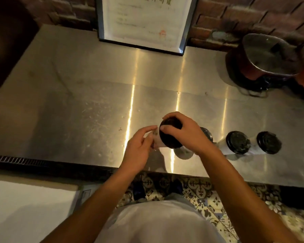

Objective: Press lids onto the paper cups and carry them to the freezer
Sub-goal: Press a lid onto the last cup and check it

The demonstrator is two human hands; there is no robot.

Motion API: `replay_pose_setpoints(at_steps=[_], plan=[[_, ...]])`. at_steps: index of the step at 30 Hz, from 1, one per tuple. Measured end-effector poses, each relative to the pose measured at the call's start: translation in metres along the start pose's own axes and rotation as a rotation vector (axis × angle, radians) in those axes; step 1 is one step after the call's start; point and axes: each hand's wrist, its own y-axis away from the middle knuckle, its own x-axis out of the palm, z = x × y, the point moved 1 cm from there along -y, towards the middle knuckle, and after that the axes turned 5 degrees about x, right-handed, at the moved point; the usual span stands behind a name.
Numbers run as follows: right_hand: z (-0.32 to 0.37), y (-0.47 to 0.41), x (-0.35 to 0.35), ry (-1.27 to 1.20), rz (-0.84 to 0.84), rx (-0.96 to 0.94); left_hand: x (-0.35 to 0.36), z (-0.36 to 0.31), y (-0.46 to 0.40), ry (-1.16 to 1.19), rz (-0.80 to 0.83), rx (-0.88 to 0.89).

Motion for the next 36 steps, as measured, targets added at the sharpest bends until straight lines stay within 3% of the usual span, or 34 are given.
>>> replay_pose_setpoints(at_steps=[4,7,11,16,21,25,27,30,32,34,36], plan=[[0.03,0.027,-0.036,-0.47,-0.075,0.002,-0.017,-0.054,-0.012,-0.19,-0.197,0.303],[0.04,0.045,-0.05,-0.742,-0.098,-0.031,-0.016,-0.097,-0.014,0.045,-0.099,0.336],[0.044,0.064,-0.063,-0.846,-0.175,-0.103,-0.003,-0.14,-0.006,0.105,-0.061,0.421],[0.037,0.082,-0.083,-0.677,-0.256,-0.178,0.024,-0.161,-0.002,-0.049,-0.062,0.535],[0.034,0.088,-0.114,-0.945,-0.195,0.017,0.049,-0.178,0.008,-0.278,0.053,0.932],[0.031,0.095,-0.124,-1.11,-0.086,0.083,0.056,-0.185,0.005,-0.351,0.077,1.056],[0.024,0.098,-0.122,-1.085,-0.137,0.019,0.062,-0.183,0.007,-0.26,0.014,0.965],[0.01,0.102,-0.117,-0.884,-0.32,-0.209,0.08,-0.181,0.022,0.075,-0.105,0.537],[0.001,0.107,-0.114,-0.666,-0.406,-0.407,0.091,-0.174,0.029,0.315,-0.103,0.262],[-0.009,0.108,-0.115,-0.493,-0.437,-0.503,0.098,-0.166,0.03,0.403,-0.078,0.091],[-0.016,0.109,-0.121,-0.467,-0.424,-0.511,0.101,-0.161,0.031,0.367,-0.06,0.043]])
